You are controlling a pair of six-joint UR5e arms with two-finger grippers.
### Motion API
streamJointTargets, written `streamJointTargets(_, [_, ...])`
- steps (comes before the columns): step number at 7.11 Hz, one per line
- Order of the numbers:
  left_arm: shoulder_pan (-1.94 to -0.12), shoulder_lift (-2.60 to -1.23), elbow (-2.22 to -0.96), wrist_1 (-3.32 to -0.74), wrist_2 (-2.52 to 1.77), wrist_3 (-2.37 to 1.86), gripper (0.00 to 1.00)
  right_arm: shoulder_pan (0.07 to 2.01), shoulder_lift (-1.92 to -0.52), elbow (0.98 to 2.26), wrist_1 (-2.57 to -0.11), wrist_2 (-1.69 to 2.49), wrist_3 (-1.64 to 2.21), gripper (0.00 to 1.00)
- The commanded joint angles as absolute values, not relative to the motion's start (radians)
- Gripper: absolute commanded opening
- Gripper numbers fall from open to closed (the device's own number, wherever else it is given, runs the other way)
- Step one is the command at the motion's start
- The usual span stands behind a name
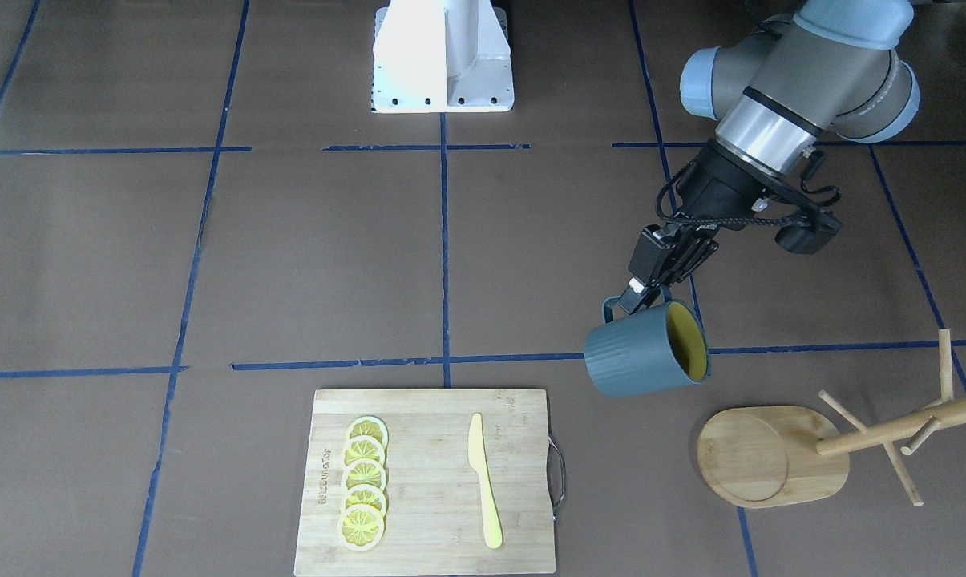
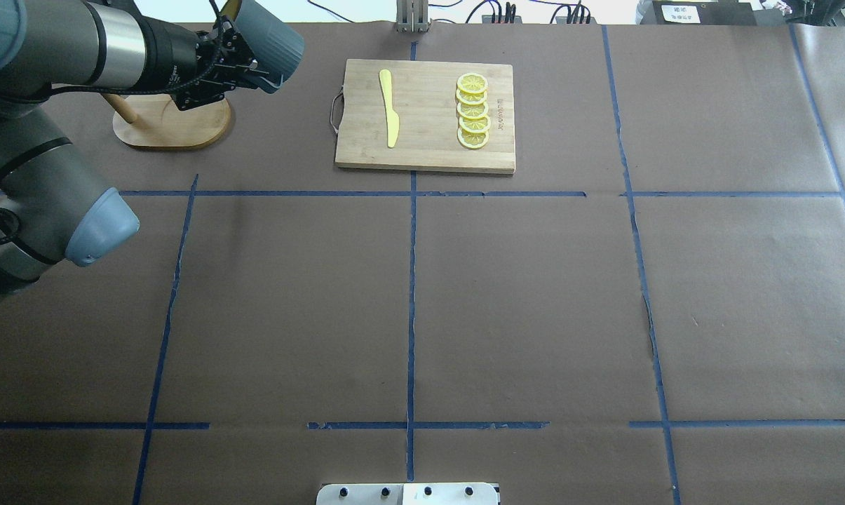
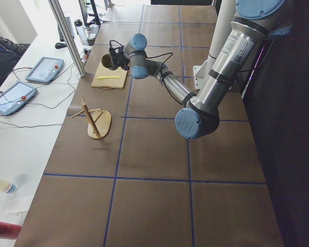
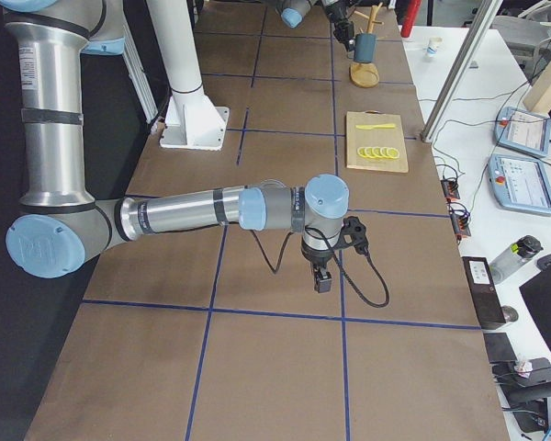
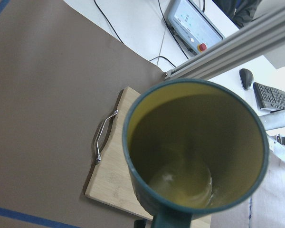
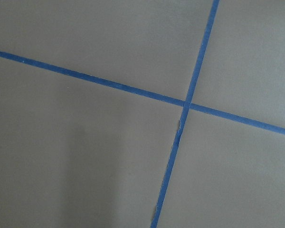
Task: Hang cup on storage rack
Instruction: 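Lift the mug with the left gripper and carry it toward the wooden rack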
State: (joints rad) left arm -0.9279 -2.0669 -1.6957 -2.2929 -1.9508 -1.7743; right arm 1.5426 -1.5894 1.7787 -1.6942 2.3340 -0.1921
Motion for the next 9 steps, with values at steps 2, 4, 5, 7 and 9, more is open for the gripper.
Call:
streamJointTargets(2, [-0.989,-2.072,-1.512,-2.635,-1.936,-2.101,0.00,1.546,-1.588,1.808,-1.694,2.338,-0.193,1.00])
streamJointTargets(4, [-0.989,-2.069,-1.445,-2.837,-1.759,-2.285,0.00,1.546,-1.586,1.832,-1.694,2.336,-0.193,1.00])
streamJointTargets(5, [-0.989,-2.062,-1.410,-2.946,-1.717,-2.372,0.00,1.546,-1.585,1.832,-1.694,2.335,-0.193,1.00])
streamJointTargets(7, [-0.964,-2.043,-1.346,-3.125,-1.541,-2.448,0.00,1.548,-1.585,1.845,-1.693,2.335,-0.193,1.00])
streamJointTargets(9, [-0.921,-2.040,-1.280,-3.253,-1.408,-2.537,0.00,1.546,-1.582,1.853,-1.693,2.335,-0.193,1.00])
